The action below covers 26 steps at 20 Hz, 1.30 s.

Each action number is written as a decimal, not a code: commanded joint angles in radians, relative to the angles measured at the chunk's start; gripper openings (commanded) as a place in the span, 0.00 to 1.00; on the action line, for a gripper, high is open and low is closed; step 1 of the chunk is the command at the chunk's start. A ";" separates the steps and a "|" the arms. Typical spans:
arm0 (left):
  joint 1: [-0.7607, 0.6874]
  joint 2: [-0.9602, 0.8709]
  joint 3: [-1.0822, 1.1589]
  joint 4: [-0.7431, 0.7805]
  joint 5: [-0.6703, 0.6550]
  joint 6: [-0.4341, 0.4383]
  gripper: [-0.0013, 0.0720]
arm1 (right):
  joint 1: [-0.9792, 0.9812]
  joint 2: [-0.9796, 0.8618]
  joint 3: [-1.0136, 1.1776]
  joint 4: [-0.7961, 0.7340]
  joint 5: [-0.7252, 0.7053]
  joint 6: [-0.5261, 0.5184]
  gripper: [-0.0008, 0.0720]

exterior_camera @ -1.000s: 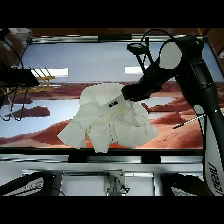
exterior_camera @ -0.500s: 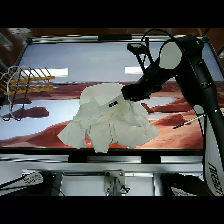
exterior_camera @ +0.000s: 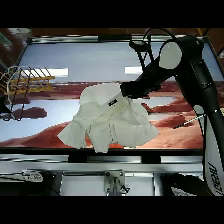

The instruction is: Fold the shirts.

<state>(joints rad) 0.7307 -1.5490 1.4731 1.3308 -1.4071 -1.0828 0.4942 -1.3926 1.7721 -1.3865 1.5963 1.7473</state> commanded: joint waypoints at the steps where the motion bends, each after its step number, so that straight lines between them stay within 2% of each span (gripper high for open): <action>1: -0.016 -0.093 -0.001 0.002 0.079 0.080 0.83 | 0.000 -0.001 0.000 -0.003 -0.026 0.054 0.12; 6: -0.038 -0.142 0.001 0.018 0.168 0.133 0.83 | 0.000 -0.001 0.000 -0.002 -0.034 0.112 0.12; 10: -0.040 -0.185 0.001 0.015 0.187 0.133 0.82 | 0.000 -0.001 0.000 0.001 -0.035 0.147 0.12; 12: -0.041 -0.204 0.001 -0.008 0.184 0.134 0.67 | 0.000 -0.001 0.000 0.001 -0.036 0.158 0.12; 14: -0.047 -0.213 0.001 -0.011 0.183 0.147 0.65 | 0.000 -0.001 0.000 0.002 -0.034 0.167 0.12; 22: -0.051 -0.229 0.001 -0.016 0.176 0.155 0.64 | 0.000 -0.001 0.000 -0.004 -0.035 0.166 0.12; 23: -0.053 -0.235 0.001 -0.023 0.165 0.155 0.60 | 0.000 -0.001 0.000 -0.007 -0.035 0.166 0.12; 24: -0.058 -0.240 0.000 -0.025 0.157 0.155 0.50 | 0.000 -0.001 0.000 -0.009 -0.035 0.166 0.12; 26: -0.064 -0.242 0.001 -0.024 0.145 0.156 0.21 | 0.000 -0.001 0.000 -0.008 -0.034 0.166 0.12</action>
<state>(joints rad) 0.6735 -1.7844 1.4734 1.3090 -1.2411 -0.9283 0.4942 -1.3930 1.7721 -1.3914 1.5616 1.9125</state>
